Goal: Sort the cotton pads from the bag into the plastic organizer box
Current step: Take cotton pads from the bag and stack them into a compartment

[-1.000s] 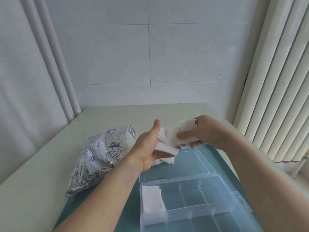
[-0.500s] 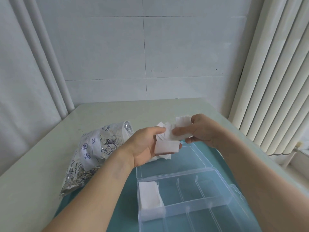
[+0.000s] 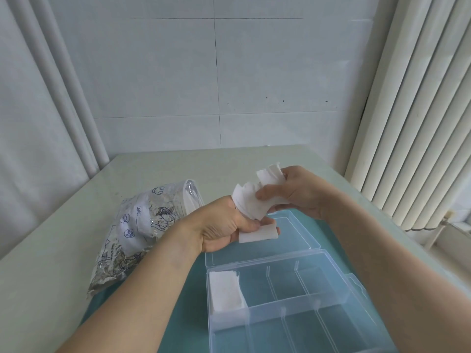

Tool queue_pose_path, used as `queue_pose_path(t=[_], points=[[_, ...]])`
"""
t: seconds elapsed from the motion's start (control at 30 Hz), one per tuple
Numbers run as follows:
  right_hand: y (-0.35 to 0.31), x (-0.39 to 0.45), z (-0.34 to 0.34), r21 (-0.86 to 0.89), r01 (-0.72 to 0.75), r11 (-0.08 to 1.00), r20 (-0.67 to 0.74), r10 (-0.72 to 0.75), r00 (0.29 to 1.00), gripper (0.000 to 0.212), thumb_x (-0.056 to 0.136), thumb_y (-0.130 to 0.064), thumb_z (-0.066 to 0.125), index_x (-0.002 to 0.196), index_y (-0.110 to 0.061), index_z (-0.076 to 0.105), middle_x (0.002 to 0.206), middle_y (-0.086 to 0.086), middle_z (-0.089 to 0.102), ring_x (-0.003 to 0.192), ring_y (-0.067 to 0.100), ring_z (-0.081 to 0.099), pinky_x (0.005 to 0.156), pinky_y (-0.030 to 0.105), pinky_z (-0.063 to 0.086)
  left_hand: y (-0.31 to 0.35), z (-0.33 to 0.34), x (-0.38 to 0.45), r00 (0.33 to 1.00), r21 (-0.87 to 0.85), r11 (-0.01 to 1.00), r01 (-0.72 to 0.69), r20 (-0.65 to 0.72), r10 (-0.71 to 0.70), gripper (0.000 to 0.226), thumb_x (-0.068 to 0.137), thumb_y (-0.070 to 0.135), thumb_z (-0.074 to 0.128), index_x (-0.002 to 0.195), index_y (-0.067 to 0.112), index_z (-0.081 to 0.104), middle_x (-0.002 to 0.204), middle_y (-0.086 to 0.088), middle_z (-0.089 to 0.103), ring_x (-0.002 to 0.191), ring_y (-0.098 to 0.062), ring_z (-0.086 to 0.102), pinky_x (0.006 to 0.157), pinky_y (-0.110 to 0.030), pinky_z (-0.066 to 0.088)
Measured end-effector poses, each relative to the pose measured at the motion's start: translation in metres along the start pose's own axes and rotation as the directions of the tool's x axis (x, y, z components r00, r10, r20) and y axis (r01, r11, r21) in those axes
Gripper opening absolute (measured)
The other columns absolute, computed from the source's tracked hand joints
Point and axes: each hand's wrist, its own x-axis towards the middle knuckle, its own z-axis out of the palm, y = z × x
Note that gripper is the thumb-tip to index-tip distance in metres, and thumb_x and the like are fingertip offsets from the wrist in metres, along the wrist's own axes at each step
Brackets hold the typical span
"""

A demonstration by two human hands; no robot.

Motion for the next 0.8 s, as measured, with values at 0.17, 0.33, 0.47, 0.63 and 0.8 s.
queue_pose_path(t=[0.17,0.33,0.47,0.63,0.8], points=[[-0.007,-0.005,-0.014,0.070,0.027,0.997,-0.039,-0.025,0.999,0.015,0.083,0.007,0.071,0.098,0.005,0.069,0.093,0.018,0.073,0.081,0.027,0.073,0.072,0.034,0.062,0.002,-0.002,0.001,1.000,-0.063,0.998,0.021,0.012,-0.020,0.049,0.093,-0.020,0.044,0.137,-0.001,0.048,0.124,-0.032,0.062,0.117,-0.038,0.063,0.089,-0.031,0.058],[-0.005,-0.005,-0.009,0.005,0.044,0.999,0.011,-0.044,0.999,0.019,0.080,0.000,0.078,0.098,0.003,0.071,0.094,0.015,0.073,0.086,0.027,0.071,0.086,0.042,0.061,0.003,0.001,-0.001,0.997,-0.065,0.998,-0.024,0.077,0.029,0.044,0.094,-0.018,0.042,0.133,-0.002,0.052,0.124,-0.030,0.063,0.115,-0.037,0.064,0.095,-0.033,0.055],[-0.002,-0.003,0.000,-0.032,0.029,0.999,0.012,-0.028,1.000,0.025,0.079,-0.002,0.081,0.098,0.008,0.070,0.092,0.018,0.071,0.085,0.029,0.069,0.088,0.046,0.059,0.001,0.000,0.000,0.995,-0.026,0.998,-0.060,0.072,0.062,0.044,0.094,-0.017,0.043,0.136,-0.004,0.050,0.124,-0.032,0.061,0.117,-0.038,0.063,0.092,-0.031,0.055],[0.000,-0.002,0.008,-0.025,0.031,0.999,-0.022,-0.032,0.999,0.023,0.073,-0.002,0.085,0.091,0.005,0.072,0.086,0.014,0.072,0.080,0.028,0.070,0.082,0.047,0.059,0.001,-0.002,0.001,0.995,-0.034,0.997,-0.070,0.064,0.072,0.044,0.093,-0.017,0.045,0.135,-0.004,0.051,0.125,-0.033,0.061,0.116,-0.040,0.063,0.097,-0.035,0.053],[-0.009,-0.008,-0.002,0.132,0.042,0.990,-0.004,-0.042,0.999,0.022,0.076,0.008,0.078,0.096,0.006,0.069,0.090,0.014,0.071,0.084,0.027,0.071,0.072,0.038,0.062,0.003,-0.002,0.002,1.000,-0.065,0.998,-0.005,0.001,0.005,0.048,0.093,-0.021,0.041,0.136,0.000,0.048,0.120,-0.034,0.063,0.110,-0.045,0.065,0.088,-0.044,0.059]])
